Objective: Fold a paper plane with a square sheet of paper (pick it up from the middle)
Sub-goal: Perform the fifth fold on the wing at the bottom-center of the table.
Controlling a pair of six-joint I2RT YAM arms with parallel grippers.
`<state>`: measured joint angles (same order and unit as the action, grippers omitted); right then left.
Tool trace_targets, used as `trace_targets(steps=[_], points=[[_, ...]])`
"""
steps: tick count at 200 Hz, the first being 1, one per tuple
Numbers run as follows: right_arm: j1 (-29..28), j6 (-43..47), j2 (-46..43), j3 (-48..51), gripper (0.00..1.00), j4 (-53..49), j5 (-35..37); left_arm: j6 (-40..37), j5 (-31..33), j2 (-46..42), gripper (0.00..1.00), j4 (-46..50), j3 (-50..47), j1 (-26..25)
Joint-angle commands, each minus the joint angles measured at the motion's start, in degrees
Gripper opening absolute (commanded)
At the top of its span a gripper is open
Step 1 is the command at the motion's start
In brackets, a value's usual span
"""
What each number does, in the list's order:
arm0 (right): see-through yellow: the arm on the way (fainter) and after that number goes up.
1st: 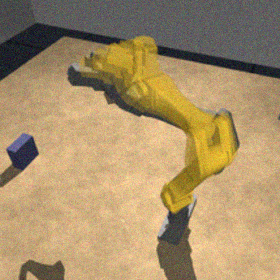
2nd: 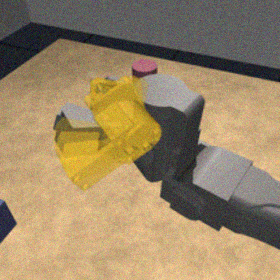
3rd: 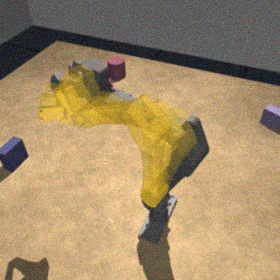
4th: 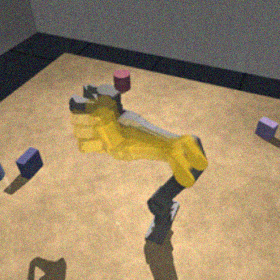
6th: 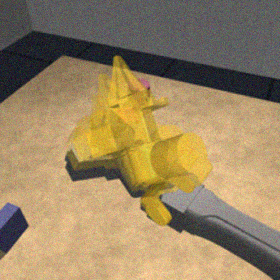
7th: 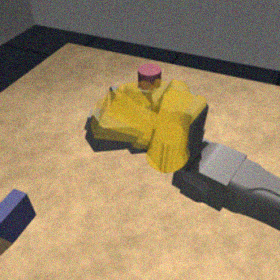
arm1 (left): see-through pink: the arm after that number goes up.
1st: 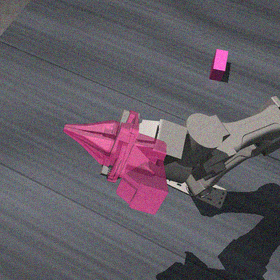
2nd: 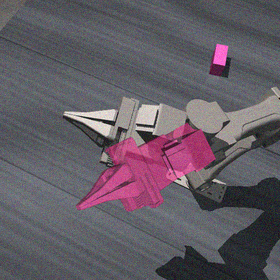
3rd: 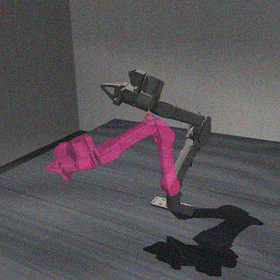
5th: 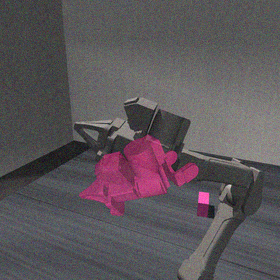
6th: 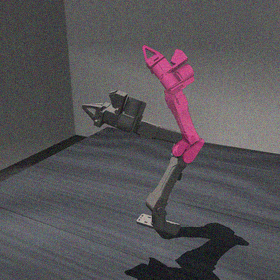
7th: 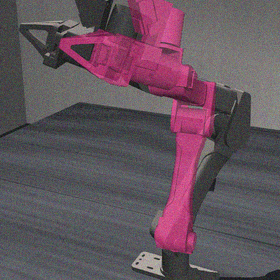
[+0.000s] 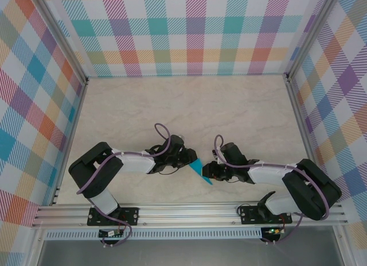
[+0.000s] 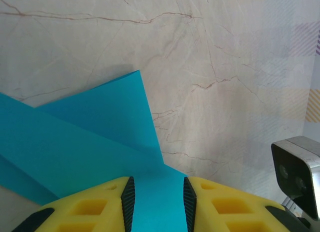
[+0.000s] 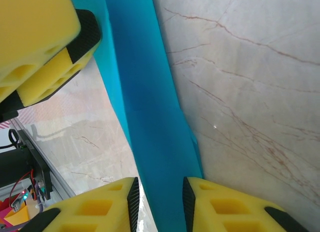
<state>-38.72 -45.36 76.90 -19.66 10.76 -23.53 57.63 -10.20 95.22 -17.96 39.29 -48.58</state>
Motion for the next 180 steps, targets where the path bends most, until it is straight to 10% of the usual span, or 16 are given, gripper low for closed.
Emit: trace_targets(steps=[1, 180], points=[[0.14, 1.37, 1.44, -1.6, 0.28, -1.55, 0.14, -0.51, 0.27, 1.12, 0.33, 1.06, 1.66, -0.76], [-0.74, -0.46, 4.16, -4.84, 0.11, -11.51, 5.15, -1.25, 2.05, 4.94, 0.33, 7.68, 3.66, -0.56]])
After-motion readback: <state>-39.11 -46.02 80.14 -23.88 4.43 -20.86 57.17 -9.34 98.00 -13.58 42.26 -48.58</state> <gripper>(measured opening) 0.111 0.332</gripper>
